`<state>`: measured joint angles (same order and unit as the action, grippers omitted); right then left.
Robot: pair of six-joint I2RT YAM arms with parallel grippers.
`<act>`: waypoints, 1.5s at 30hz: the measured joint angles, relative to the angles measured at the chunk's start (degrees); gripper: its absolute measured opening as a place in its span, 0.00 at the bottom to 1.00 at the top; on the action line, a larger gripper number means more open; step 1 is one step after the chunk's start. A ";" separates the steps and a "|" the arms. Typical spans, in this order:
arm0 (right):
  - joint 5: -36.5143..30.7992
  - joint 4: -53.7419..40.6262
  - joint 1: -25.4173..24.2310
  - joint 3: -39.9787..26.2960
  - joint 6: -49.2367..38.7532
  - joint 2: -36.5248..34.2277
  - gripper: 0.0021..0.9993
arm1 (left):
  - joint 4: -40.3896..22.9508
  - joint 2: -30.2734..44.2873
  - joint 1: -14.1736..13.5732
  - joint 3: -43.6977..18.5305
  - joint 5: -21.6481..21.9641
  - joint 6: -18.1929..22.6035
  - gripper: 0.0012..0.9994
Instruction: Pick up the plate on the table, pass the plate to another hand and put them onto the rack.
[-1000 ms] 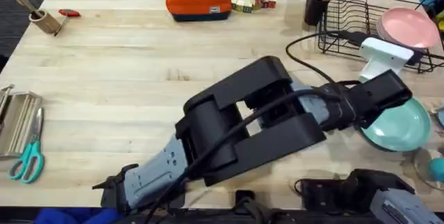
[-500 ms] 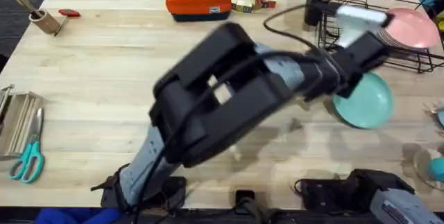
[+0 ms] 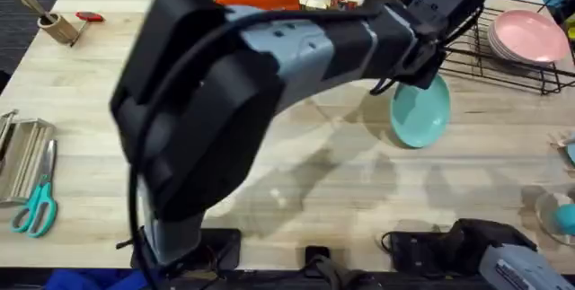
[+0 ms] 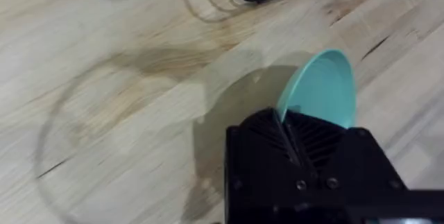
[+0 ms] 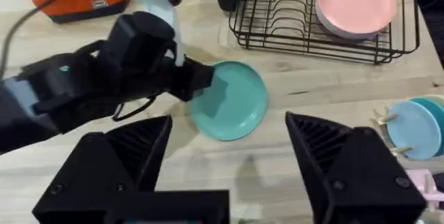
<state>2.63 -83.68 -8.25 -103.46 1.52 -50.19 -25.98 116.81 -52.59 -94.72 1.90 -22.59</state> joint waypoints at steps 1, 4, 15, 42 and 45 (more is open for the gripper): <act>0.00 0.25 0.00 0.00 0.01 0.00 1.00 | -0.74 -0.58 0.05 0.00 0.46 0.22 0.04; 0.00 0.80 0.00 0.00 0.00 0.00 1.00 | -2.94 -2.21 0.29 0.00 1.59 1.27 0.04; -0.02 0.90 0.00 0.00 0.00 0.00 1.00 | -8.61 -6.07 1.63 0.00 2.70 5.64 0.04; -0.02 0.90 0.00 0.00 0.02 0.00 1.00 | -20.05 -12.97 4.59 0.00 5.19 10.84 0.04; -0.02 0.90 0.00 0.00 0.02 0.00 1.00 | -20.58 -13.95 7.42 0.02 5.19 10.91 0.04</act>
<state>2.61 -82.78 -8.25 -103.46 1.54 -50.19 -46.56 102.86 -45.18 -94.70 7.09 -11.68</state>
